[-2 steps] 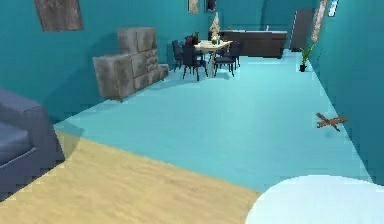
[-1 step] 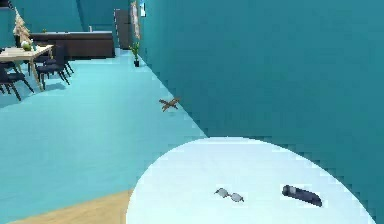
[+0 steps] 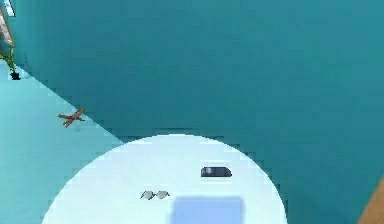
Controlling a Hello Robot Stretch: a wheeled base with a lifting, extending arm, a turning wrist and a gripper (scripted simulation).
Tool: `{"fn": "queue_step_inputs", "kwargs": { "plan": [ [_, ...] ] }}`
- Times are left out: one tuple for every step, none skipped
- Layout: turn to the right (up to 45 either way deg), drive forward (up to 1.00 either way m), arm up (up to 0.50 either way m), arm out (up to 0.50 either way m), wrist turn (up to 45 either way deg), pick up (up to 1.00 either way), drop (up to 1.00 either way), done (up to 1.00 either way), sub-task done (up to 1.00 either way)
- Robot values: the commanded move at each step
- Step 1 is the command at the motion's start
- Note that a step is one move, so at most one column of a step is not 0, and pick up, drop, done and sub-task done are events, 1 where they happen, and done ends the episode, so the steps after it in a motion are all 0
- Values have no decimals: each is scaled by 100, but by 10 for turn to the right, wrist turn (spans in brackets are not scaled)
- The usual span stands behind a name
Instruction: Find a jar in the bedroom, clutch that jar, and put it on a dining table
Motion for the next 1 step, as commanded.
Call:
{"fn": "queue_step_inputs", "kwargs": {
  "plan": [
    [450, 0, 0, 0, 0, 0, 0, 0, 0]
  ]
}}
